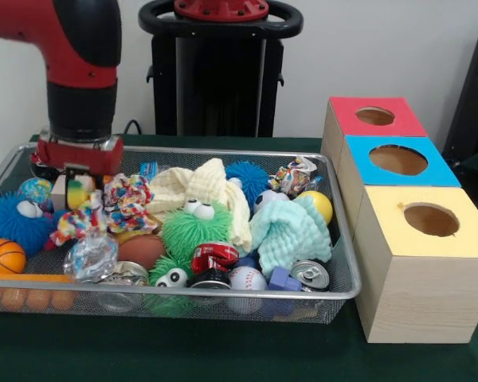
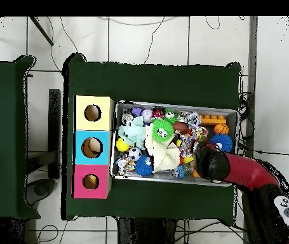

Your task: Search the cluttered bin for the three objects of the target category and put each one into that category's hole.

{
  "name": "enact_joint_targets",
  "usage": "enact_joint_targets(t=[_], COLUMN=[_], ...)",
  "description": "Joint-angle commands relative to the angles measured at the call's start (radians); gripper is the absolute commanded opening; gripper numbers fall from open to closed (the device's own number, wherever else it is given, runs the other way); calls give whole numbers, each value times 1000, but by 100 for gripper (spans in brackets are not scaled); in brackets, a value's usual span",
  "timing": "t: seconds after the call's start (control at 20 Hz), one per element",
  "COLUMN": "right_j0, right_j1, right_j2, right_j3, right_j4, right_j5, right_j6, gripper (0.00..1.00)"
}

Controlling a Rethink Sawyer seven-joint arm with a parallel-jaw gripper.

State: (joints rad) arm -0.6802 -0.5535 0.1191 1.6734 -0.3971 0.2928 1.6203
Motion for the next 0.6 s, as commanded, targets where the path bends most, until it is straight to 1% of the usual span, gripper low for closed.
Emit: enact_joint_targets(t=[0.05, 0.2, 0.45, 0.6], right_j0=[74, 93, 123, 160], right_j1=[-203, -227, -251, -268], right_j2=[-5, -7, -14, -35], right_j3=[90, 91, 109, 102], right_j4=[99, 117, 145, 158], right_j5=[277, 312, 329, 356], right_j6=[100, 114, 145, 162], gripper=[0, 0, 0, 0])
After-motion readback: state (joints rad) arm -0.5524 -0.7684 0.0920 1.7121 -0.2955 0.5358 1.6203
